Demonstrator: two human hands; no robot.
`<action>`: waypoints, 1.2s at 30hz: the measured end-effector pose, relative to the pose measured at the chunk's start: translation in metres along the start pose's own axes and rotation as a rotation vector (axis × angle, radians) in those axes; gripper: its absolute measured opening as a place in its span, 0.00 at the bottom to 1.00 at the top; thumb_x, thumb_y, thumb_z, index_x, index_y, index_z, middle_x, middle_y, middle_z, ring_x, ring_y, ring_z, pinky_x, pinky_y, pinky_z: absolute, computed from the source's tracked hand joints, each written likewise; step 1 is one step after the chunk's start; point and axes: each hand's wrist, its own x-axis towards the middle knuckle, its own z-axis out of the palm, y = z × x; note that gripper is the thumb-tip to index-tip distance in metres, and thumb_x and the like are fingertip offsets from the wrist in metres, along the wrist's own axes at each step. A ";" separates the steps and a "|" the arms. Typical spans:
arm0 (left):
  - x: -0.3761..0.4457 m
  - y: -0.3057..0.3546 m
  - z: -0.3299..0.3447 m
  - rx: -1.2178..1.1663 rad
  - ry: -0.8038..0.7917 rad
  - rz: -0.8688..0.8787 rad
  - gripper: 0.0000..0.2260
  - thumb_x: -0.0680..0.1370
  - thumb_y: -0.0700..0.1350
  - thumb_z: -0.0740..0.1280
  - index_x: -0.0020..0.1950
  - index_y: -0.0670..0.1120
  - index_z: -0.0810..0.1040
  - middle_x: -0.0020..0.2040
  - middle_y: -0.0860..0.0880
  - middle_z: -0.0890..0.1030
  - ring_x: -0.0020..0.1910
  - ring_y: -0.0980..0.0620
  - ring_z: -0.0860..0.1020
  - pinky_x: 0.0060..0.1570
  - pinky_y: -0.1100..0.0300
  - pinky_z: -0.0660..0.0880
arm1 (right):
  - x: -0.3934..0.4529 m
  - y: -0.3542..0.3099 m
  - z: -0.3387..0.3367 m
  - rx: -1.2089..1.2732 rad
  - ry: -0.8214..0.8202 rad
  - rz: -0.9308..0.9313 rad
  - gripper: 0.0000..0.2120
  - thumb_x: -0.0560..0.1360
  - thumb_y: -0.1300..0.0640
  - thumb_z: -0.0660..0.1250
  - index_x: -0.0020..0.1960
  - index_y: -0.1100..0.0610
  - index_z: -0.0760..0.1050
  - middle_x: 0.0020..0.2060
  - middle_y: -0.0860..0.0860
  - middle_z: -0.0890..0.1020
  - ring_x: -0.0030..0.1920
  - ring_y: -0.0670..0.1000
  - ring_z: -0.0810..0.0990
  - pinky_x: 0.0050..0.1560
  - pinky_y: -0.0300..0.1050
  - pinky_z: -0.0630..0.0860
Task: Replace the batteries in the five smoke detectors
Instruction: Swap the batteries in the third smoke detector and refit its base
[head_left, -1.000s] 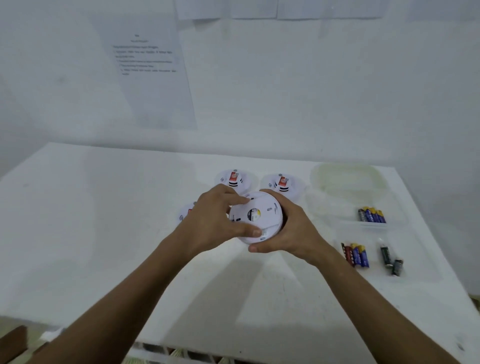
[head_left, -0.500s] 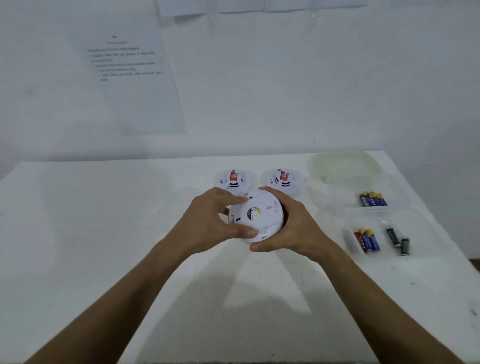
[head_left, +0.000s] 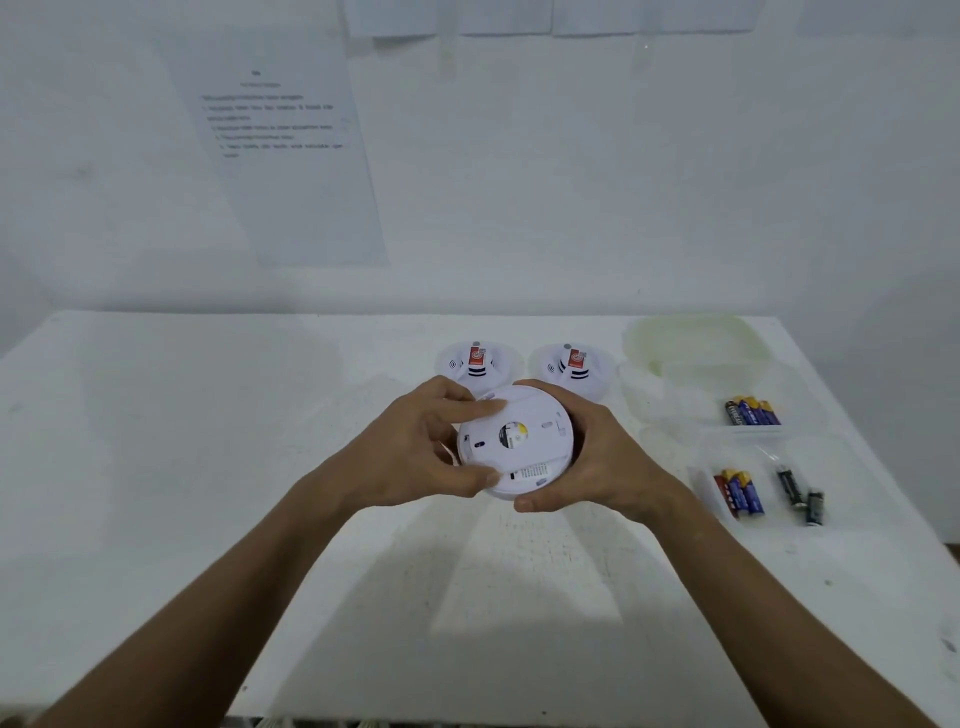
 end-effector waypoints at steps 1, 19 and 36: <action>0.000 0.000 0.000 -0.014 -0.002 0.006 0.29 0.63 0.44 0.79 0.64 0.51 0.79 0.56 0.51 0.72 0.45 0.49 0.82 0.38 0.62 0.77 | 0.001 -0.001 -0.001 -0.004 -0.019 -0.001 0.43 0.57 0.72 0.82 0.68 0.54 0.72 0.58 0.50 0.81 0.61 0.53 0.79 0.56 0.49 0.80; -0.017 0.001 -0.004 -0.170 0.019 -0.136 0.32 0.69 0.36 0.77 0.69 0.56 0.73 0.50 0.49 0.85 0.46 0.47 0.83 0.50 0.51 0.81 | 0.010 -0.002 0.003 -0.178 -0.035 0.026 0.42 0.58 0.59 0.84 0.65 0.44 0.67 0.57 0.35 0.76 0.60 0.37 0.74 0.53 0.31 0.75; -0.036 -0.004 -0.023 -0.186 0.161 -0.104 0.29 0.70 0.42 0.76 0.69 0.55 0.72 0.57 0.55 0.81 0.53 0.51 0.81 0.53 0.55 0.80 | 0.030 -0.008 0.014 -0.214 -0.117 0.067 0.48 0.58 0.51 0.81 0.72 0.43 0.60 0.61 0.45 0.73 0.57 0.50 0.78 0.55 0.47 0.82</action>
